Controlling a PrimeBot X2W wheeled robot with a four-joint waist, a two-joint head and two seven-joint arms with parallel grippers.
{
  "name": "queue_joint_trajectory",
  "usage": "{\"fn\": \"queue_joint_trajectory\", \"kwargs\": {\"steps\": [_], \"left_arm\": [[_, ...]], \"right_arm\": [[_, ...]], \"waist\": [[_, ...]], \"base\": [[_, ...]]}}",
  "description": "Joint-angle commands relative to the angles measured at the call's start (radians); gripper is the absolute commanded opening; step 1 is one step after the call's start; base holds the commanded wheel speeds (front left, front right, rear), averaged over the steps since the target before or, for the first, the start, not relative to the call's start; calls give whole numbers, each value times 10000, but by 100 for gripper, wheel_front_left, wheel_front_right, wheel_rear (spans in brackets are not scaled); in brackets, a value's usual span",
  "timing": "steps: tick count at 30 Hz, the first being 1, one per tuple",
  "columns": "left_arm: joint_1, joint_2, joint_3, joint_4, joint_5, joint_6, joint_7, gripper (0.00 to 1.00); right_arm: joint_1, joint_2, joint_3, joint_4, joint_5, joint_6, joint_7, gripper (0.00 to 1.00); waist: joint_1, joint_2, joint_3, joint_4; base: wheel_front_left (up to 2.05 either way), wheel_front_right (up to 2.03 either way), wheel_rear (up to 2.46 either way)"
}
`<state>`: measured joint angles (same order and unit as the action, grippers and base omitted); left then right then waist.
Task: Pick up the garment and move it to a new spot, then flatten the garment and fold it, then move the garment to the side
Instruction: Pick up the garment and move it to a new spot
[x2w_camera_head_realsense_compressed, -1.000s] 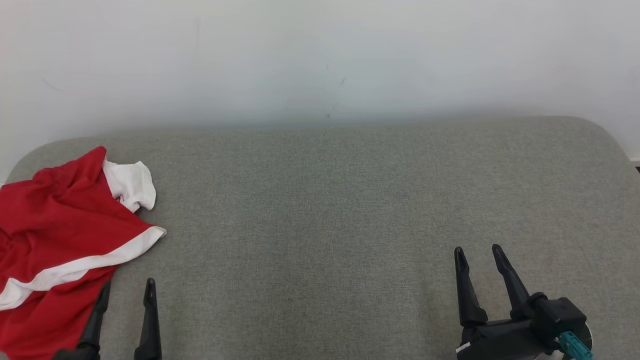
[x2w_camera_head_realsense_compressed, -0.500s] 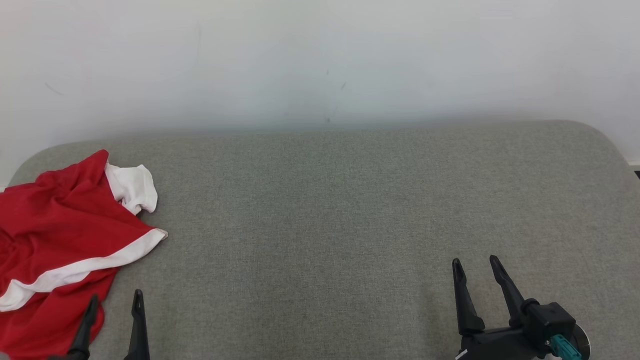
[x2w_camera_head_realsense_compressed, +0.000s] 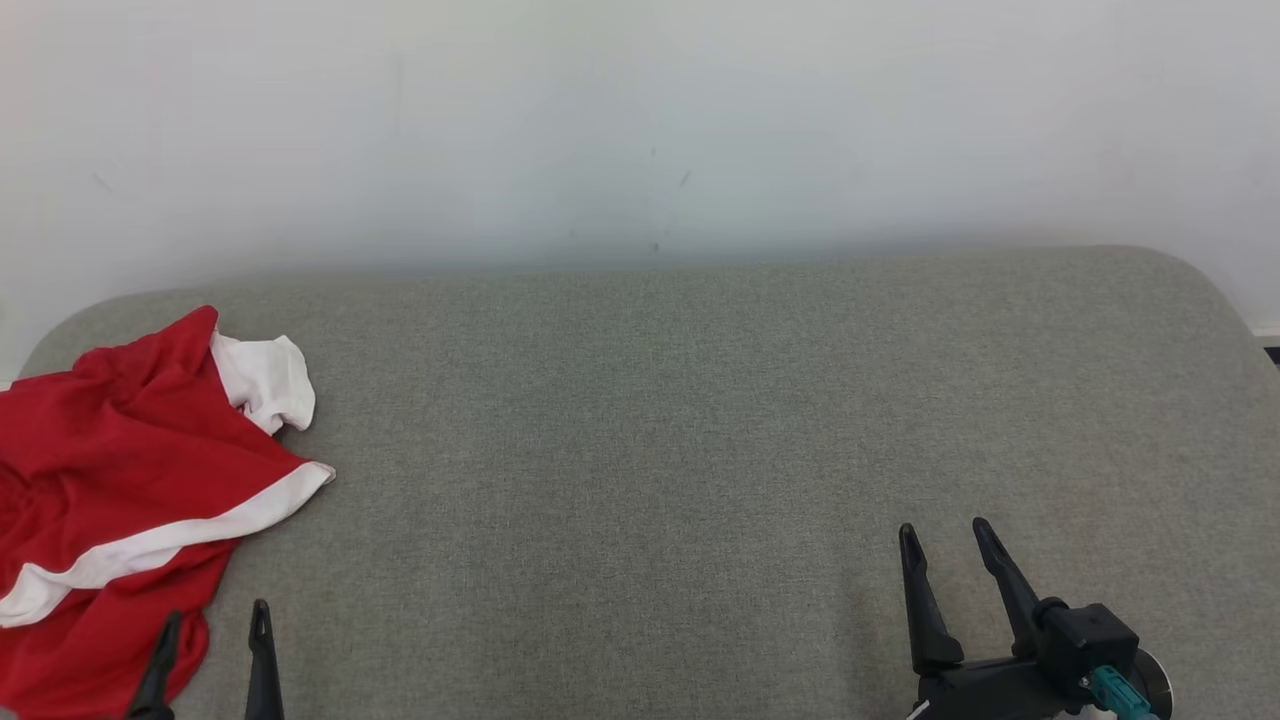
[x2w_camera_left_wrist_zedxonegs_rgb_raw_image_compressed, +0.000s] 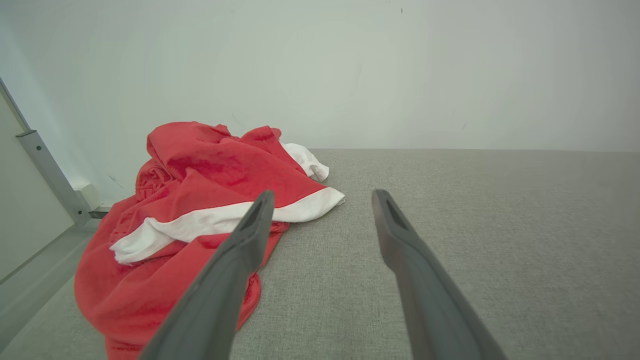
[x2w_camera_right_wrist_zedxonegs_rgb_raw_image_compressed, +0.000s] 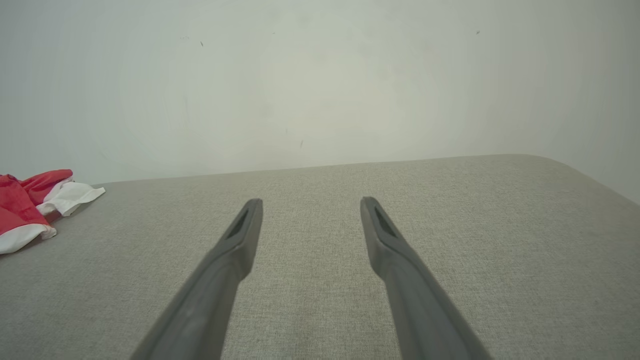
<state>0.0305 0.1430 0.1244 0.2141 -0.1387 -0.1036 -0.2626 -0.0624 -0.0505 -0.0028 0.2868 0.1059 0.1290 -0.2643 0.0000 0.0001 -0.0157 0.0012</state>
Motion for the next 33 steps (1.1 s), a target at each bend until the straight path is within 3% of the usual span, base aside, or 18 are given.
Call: {"fn": "queue_joint_trajectory", "kwargs": {"steps": [1,33], "left_arm": [[-51,34,5,29,97,65,-35,100],[169,247,-418,-452,-195,219,570,100]], "right_arm": [[-61,5,-3,54,-19,33,-4,100],[-180,5,-45,555,-51,33,-5,100]], "waist": [[0,-1,-3,-3],[0,-1,-37,153]], "base": [[0,0,0],[0,0,0]]}}
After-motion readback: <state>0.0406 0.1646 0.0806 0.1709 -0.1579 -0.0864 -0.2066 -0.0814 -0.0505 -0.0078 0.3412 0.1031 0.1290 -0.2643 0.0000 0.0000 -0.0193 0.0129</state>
